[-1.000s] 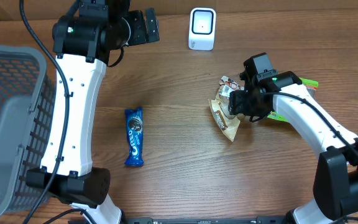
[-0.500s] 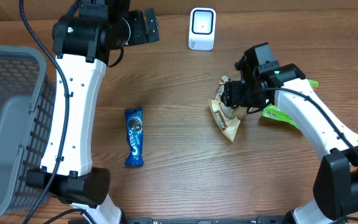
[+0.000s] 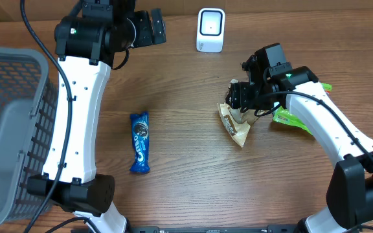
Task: Scan the item barcode
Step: 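Release the cookie bag and move the right gripper left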
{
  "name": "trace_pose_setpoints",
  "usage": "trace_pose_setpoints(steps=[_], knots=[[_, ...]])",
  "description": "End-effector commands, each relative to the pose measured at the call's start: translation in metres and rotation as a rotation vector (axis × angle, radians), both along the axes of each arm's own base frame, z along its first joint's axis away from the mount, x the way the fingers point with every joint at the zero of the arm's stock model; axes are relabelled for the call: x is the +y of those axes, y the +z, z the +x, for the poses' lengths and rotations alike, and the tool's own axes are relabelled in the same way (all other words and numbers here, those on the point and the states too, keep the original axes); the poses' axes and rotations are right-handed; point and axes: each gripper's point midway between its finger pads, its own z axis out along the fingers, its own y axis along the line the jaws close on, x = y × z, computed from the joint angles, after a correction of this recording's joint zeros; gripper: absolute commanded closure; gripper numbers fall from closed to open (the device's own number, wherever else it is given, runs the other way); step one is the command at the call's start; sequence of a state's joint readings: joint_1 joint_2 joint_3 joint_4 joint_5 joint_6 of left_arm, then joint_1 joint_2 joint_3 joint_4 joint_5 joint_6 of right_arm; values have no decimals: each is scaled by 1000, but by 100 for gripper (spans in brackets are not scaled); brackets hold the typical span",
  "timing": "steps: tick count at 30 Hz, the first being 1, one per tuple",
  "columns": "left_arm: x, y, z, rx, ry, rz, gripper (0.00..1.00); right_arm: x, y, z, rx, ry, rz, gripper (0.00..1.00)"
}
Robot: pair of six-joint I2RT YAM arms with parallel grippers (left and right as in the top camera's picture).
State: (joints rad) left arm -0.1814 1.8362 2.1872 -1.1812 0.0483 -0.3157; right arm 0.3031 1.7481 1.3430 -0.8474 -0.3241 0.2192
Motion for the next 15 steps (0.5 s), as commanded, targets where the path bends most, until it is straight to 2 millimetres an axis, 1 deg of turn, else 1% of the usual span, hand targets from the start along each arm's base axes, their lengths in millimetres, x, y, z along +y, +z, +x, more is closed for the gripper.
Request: trace_pose_setpoints(steps=[1, 5, 7, 9, 13, 15], knots=[[-1, 19, -5, -44, 2, -18, 0, 16, 11, 3, -1, 3, 72, 28], [-1, 19, -5, -44, 3, -17, 1, 22, 10, 5, -5, 8, 84, 28], [-1, 19, -5, -44, 3, -17, 0, 29, 15, 5, -10, 25, 123, 29], [-1, 19, -5, -44, 2, -18, 0, 41, 24, 3, -11, 57, 189, 31], [-1, 19, -5, -44, 2, -18, 0, 71, 46, 0, -11, 105, 332, 31], [-1, 19, -5, -44, 2, -18, 0, 85, 51, -3, -1, 105, 369, 31]])
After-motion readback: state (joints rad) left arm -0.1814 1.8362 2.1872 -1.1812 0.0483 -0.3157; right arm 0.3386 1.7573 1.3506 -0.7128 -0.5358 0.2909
